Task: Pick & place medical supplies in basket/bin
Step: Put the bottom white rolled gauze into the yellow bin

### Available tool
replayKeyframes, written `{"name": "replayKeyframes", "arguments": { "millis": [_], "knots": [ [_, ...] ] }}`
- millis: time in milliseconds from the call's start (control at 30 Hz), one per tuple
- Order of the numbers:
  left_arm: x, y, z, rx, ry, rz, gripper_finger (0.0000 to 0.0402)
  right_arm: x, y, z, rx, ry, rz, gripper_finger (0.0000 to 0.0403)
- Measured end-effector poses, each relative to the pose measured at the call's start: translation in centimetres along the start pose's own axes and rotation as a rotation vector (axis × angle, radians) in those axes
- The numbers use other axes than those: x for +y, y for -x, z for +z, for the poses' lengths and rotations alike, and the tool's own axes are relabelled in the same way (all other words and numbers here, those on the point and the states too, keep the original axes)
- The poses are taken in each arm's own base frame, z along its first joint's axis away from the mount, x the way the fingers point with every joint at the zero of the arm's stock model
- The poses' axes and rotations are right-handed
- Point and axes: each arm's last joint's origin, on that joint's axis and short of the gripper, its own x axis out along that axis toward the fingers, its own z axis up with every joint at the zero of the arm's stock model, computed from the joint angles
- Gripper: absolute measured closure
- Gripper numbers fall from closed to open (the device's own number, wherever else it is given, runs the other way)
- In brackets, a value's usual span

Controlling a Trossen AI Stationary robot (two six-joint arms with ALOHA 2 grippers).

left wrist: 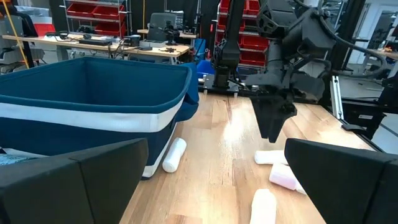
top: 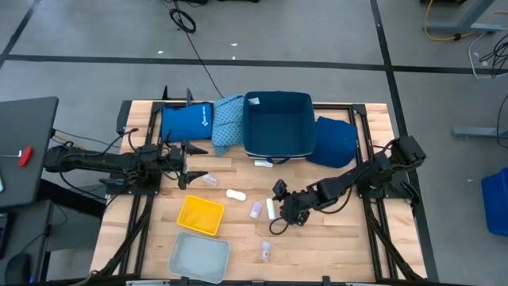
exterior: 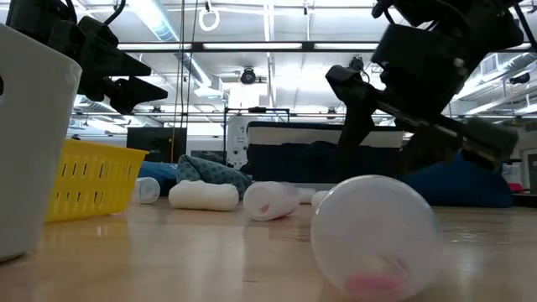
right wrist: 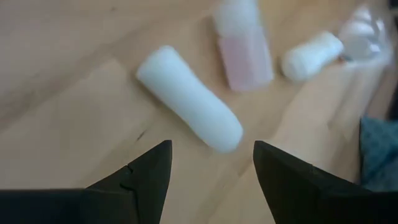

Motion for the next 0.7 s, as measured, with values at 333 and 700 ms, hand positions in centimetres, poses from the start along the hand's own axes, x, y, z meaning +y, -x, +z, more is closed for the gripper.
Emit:
{"name": "replayKeyframes", "arguments": {
  "millis": [333, 700],
  "knots": [
    [0.0, 0.0, 0.0, 0.000, 0.004, 0.000, 0.0018, -0.6, -1.5, 1.6, 0.007, 0.160, 0.010, 0.0167],
    [0.0, 0.0, 0.0, 0.002, 0.010, 0.000, 0.0018, 0.0, -3.2, 1.7, 0.064, 0.312, 0.088, 0.0168]
  ]
}}
